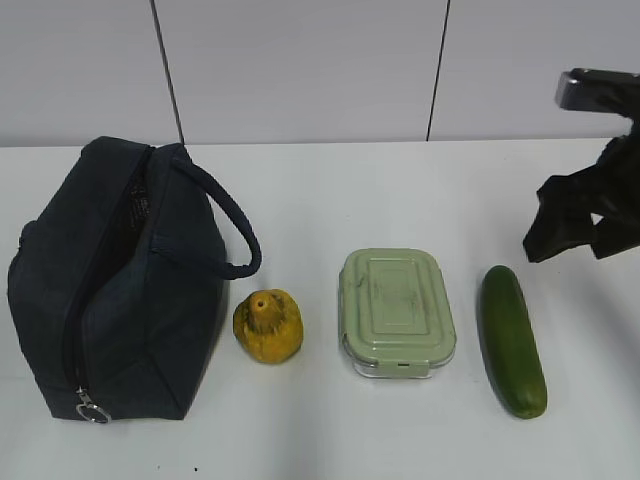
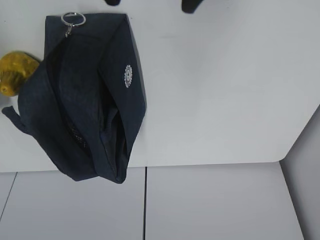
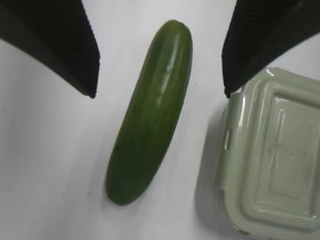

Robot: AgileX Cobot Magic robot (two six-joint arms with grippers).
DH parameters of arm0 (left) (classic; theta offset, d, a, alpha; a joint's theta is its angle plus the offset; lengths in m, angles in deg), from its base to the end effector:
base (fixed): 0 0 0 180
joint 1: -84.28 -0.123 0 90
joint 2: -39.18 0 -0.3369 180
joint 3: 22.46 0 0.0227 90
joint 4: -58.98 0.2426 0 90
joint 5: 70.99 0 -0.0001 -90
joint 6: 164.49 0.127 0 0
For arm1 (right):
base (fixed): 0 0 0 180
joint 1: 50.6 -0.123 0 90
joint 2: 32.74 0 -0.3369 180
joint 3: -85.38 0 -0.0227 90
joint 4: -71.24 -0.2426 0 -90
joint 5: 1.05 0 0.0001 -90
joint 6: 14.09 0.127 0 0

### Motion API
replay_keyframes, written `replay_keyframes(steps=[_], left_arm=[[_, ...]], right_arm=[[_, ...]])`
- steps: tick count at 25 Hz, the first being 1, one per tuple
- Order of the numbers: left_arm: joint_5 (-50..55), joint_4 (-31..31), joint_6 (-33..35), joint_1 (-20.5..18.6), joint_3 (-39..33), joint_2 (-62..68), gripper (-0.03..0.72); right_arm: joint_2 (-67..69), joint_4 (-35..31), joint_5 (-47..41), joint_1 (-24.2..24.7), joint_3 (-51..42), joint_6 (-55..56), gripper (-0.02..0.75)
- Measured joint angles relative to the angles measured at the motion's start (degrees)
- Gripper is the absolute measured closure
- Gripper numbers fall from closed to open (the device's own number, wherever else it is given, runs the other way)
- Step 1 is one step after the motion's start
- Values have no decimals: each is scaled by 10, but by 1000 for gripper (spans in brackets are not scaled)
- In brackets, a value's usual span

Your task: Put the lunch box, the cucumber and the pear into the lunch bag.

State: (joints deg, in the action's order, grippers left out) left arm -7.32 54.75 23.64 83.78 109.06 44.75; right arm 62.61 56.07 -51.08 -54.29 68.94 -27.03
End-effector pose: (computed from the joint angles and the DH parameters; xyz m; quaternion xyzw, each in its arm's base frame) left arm -0.0400 -0.0087 0.2576 0.0600 0.8532 0.0022 0.5181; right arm 0.3036 0.0451 0.2719 -0.0745 0.9783 0.1003 0.1652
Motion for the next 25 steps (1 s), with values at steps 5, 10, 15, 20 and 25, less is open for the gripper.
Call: replay_keyframes(steps=[5, 10, 15, 20, 25], left_arm=[[0, 0, 0, 0, 0, 0, 450], [0, 1, 0, 0, 0, 0, 450], [0, 1, 0, 0, 0, 0, 450], [0, 1, 0, 0, 0, 0, 450], [0, 1, 0, 0, 0, 0, 450]], right_arm=[[58, -1, 48, -36, 2, 7, 150], [121, -1, 75, -42, 6, 45, 150], [178, 1, 78, -42, 32, 59, 150], [215, 23, 75, -42, 63, 89, 150], [235, 47, 62, -42, 81, 109, 150]])
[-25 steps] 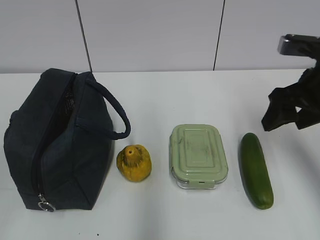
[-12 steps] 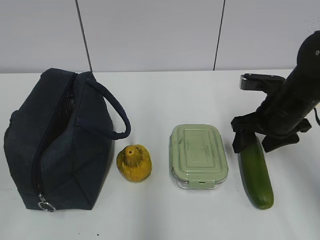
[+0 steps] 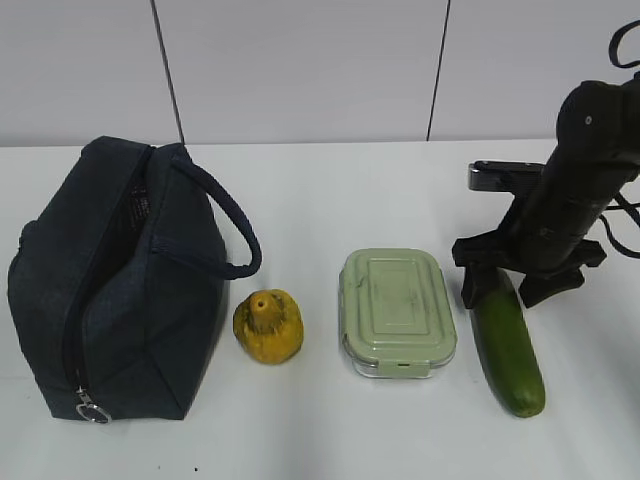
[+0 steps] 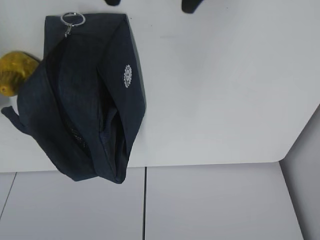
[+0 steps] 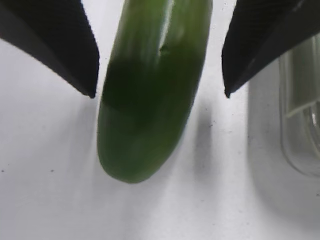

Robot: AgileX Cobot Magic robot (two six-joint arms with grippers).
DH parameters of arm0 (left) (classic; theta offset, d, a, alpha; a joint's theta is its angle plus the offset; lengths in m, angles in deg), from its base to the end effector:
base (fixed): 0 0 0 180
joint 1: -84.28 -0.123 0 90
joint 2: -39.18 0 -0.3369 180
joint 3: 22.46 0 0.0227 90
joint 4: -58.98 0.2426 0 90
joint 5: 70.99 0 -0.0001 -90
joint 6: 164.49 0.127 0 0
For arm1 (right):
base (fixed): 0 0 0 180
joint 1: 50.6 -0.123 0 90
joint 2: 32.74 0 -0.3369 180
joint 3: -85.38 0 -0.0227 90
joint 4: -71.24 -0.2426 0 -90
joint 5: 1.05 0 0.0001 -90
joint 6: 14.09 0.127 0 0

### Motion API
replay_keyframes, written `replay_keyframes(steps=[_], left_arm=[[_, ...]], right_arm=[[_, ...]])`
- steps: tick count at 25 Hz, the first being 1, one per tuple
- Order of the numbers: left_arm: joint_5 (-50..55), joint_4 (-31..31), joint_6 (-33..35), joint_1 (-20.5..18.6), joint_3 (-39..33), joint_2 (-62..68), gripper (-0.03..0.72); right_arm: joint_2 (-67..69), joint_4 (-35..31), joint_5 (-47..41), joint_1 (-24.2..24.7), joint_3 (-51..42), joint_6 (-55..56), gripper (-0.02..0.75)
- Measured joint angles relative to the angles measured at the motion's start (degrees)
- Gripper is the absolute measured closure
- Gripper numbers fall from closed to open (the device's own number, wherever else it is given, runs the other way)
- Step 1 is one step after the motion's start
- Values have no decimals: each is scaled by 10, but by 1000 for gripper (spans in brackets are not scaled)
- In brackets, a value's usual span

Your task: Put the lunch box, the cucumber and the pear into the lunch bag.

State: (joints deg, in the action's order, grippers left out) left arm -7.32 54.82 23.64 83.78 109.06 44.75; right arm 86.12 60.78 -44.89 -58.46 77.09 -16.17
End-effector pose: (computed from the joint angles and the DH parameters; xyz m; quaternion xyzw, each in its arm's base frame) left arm -0.0400 -0.0086 0.2576 0.0599 0.8532 0.0028 0.5180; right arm 0.3845 0.0692 0.1654 -0.0256 0.9943 0.0720 0.0747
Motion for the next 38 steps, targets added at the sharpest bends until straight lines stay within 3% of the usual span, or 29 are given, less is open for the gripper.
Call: replay_keyframes(steps=[8, 13, 17, 28, 34, 38], left_arm=[[0, 0, 0, 0, 0, 0, 450], [0, 0, 0, 0, 0, 0, 450], [0, 0, 0, 0, 0, 0, 450], [-7, -17, 0, 0, 4, 75, 449], [-132, -128, 14, 0, 26, 171, 442], [-169, -254, 112, 0, 29, 264, 402]], right_arm=[[25, 3, -18, 0, 1, 4, 154], [28, 3, -20, 0, 3, 4, 272], [28, 9, -25, 0, 4, -3, 305], [30, 77, -174, 0, 127, -24, 310], [16, 81, -218, 0, 219, -24, 311], [-9, 60, -239, 0, 272, -25, 311]])
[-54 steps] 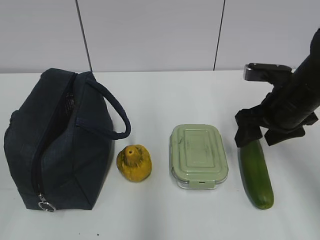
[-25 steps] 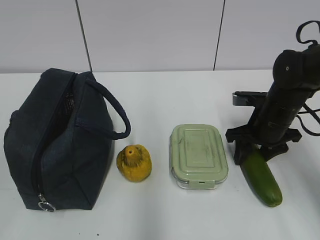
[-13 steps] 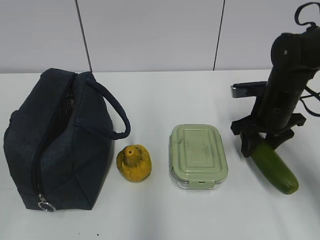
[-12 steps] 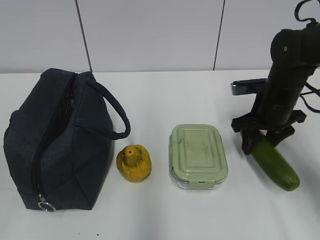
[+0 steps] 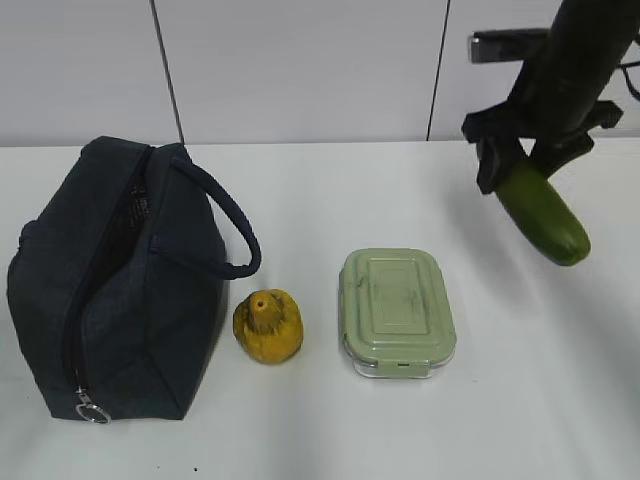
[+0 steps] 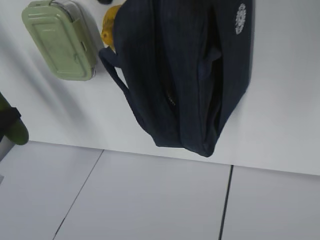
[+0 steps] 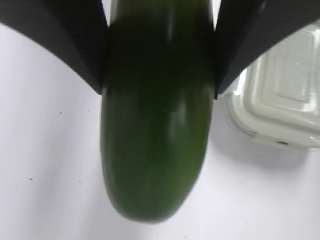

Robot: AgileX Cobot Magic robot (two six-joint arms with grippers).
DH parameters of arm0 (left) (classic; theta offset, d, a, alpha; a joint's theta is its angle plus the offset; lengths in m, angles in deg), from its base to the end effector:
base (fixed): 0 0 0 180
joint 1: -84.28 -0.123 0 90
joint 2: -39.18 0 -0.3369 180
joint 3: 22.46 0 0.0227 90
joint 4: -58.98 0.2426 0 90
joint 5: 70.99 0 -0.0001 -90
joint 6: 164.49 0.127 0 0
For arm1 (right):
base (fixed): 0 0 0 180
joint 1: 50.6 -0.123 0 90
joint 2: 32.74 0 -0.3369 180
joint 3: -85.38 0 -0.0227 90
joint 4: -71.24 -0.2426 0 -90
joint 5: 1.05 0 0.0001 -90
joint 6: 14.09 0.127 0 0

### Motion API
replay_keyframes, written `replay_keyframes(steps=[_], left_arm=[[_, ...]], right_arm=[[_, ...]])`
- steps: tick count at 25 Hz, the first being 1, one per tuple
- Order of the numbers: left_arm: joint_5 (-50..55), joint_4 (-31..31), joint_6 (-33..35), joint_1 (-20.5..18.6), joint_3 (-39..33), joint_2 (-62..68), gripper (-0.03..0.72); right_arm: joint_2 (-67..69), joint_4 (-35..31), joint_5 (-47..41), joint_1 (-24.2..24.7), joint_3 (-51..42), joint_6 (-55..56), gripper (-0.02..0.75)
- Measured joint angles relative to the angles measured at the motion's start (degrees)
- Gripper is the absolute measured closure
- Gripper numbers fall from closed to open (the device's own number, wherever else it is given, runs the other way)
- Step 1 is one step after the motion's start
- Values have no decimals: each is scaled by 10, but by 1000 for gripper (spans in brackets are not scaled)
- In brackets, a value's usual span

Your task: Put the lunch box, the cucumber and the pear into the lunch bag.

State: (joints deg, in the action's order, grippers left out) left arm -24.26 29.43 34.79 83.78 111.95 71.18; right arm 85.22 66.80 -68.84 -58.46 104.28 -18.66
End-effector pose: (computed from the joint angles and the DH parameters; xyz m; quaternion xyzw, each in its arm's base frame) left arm 0.0490 -0.0452 0.3159 0.0726 0.8546 -0.1646 0.4871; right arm 0.4247 0.0678 0.2814 -0.0971 0.9880 0.0406 0.1133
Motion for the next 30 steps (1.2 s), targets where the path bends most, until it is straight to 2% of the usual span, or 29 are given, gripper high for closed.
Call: replay_keyframes(steps=[2, 4, 12, 17, 21, 25, 27, 30], left_arm=[[-26, -48, 34, 0, 1, 52, 384], [-48, -67, 50, 0, 2, 113, 377], [-74, -92, 93, 1, 56, 336, 372], [-78, -95, 102, 1, 73, 427, 383], [-72, -99, 102, 1, 76, 460, 454], [-66, -99, 102, 1, 76, 467, 578], [-63, -99, 102, 1, 76, 467, 662], [-60, -110, 102, 1, 76, 467, 701]], right_arm=[[-10, -30, -7, 0, 16, -8, 311], [-21, -77, -7, 0, 25, -28, 311], [-29, -340, -8, -5, 33, -140, 311], [-29, -442, -7, -41, 33, -191, 311], [-29, -479, 12, -89, 33, -212, 311], [-22, -517, 50, -137, 33, -232, 311], [-10, -560, 70, -159, 33, -252, 311], [13, -636, 113, -187, 33, -288, 311]])
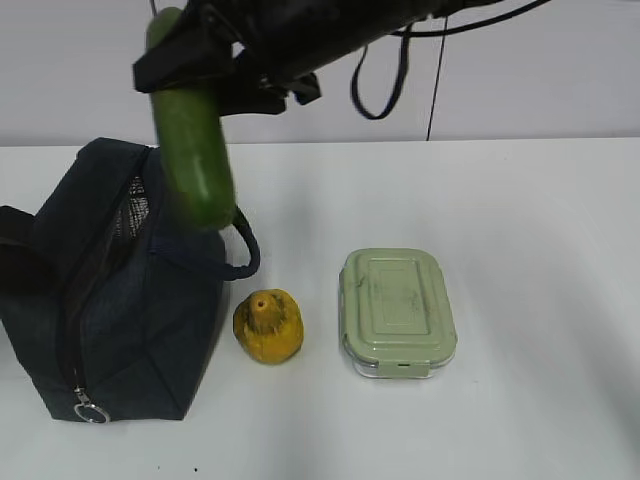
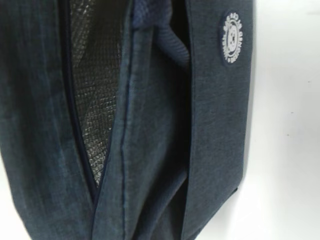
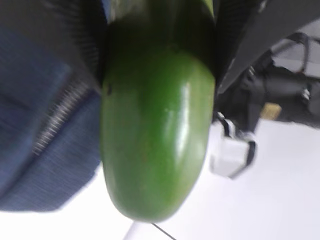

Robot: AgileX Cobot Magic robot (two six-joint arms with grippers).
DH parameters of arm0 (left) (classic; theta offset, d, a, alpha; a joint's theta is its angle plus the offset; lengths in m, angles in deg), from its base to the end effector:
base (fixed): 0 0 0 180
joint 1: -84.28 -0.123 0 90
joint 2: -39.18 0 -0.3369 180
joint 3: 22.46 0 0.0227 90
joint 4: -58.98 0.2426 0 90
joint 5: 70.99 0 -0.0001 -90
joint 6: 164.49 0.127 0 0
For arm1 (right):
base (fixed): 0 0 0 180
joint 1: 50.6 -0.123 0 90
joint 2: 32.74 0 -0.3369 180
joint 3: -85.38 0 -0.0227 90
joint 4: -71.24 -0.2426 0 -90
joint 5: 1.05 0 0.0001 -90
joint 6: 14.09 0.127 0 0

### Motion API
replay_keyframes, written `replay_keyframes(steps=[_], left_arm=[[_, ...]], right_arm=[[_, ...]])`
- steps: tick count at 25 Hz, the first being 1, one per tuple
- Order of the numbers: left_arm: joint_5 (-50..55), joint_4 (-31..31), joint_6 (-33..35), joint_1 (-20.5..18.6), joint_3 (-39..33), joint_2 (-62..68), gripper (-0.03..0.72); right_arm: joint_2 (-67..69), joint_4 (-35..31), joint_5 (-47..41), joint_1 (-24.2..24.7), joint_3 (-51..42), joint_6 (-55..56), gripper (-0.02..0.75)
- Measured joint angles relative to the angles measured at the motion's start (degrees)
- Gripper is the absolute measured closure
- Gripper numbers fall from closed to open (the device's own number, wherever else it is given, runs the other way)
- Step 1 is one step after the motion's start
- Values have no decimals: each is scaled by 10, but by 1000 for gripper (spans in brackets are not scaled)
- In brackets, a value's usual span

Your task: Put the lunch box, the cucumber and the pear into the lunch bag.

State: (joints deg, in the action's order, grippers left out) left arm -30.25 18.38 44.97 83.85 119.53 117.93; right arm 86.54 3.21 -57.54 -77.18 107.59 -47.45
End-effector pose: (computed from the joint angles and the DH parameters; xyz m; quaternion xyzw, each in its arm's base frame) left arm 0.2190 -0.0523 0.2649 0.0237 0.9441 -0.2169 0.2473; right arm 0.3790 0.2995 0.3616 -0.2350 0.7959 0.5126 0.2203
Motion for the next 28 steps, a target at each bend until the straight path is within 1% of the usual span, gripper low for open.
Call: replay_keyframes(steps=[4, 6, 8, 9, 11, 13, 19, 21, 23, 25, 26, 28], left_arm=[[1, -28, 1, 0, 0, 0, 704], [2, -51, 8, 0, 0, 0, 704], [2, -81, 23, 0, 0, 0, 704], [1, -100, 32, 0, 0, 0, 704], [0, -131, 49, 0, 0, 0, 704], [-1, -142, 57, 0, 0, 0, 704], [-5, -150, 61, 0, 0, 2, 704], [-5, -152, 62, 0, 0, 2, 704], [-4, -152, 62, 0, 0, 2, 704], [-4, -152, 62, 0, 0, 2, 704], [-4, -152, 62, 0, 0, 2, 705], [-5, -152, 63, 0, 0, 2, 705]], right_arm=[[40, -130, 42, -28, 0, -60, 311], [63, -178, 53, -34, 0, -74, 311], [92, -209, 59, -38, 0, -79, 311], [103, -214, 61, -38, 0, -82, 311], [130, -218, 67, -38, 0, -82, 311], [148, -210, 70, -38, 0, -82, 311], [155, -92, 76, -38, 0, -78, 310], [155, -61, 79, -38, 0, -75, 297], [155, -55, 82, -38, 0, -74, 265], [155, -58, 84, -38, 0, -73, 202], [155, -64, 85, -38, 0, -73, 166], [155, -90, 87, -38, 0, -78, 129]])
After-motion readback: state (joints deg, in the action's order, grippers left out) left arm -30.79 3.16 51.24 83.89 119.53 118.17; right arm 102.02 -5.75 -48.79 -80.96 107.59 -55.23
